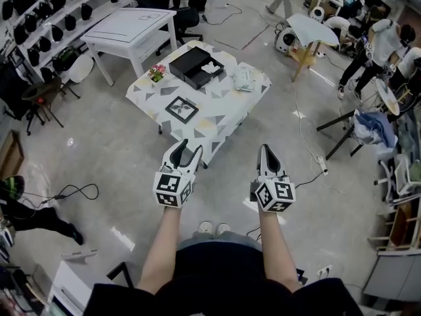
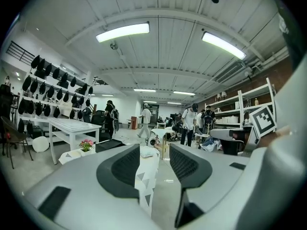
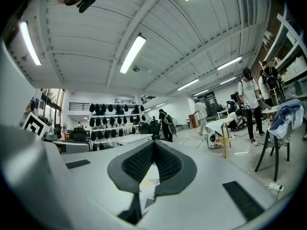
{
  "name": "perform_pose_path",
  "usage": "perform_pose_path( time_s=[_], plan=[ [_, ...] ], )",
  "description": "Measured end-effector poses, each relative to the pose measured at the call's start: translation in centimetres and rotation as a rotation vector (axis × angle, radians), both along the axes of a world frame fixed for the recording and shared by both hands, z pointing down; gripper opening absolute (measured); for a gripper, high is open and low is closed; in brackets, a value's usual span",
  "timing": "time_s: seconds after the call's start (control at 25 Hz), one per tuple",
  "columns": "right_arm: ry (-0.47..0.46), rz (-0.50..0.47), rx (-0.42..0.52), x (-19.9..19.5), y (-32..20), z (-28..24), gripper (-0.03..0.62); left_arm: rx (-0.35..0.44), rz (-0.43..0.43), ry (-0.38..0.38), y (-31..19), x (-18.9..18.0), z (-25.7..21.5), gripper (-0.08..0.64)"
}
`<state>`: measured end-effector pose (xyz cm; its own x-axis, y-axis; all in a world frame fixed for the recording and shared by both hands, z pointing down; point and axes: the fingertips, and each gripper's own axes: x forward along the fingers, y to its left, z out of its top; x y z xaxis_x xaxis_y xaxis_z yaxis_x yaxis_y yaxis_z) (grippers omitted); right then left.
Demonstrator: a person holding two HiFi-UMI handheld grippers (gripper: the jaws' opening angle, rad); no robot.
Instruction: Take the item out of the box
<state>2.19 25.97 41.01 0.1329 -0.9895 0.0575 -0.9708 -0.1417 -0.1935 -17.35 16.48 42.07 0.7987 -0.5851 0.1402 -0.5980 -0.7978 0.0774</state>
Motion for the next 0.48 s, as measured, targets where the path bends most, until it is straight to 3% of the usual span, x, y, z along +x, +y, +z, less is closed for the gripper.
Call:
perform_pose_path(
  time_s=[0.48],
  plan=[
    [-0.006,0.062,0.014,-0.6,-1.6,0.7,0.003,0.003,0.067,-0.002,-2.8,0.1,1.1,0.212]
  ],
)
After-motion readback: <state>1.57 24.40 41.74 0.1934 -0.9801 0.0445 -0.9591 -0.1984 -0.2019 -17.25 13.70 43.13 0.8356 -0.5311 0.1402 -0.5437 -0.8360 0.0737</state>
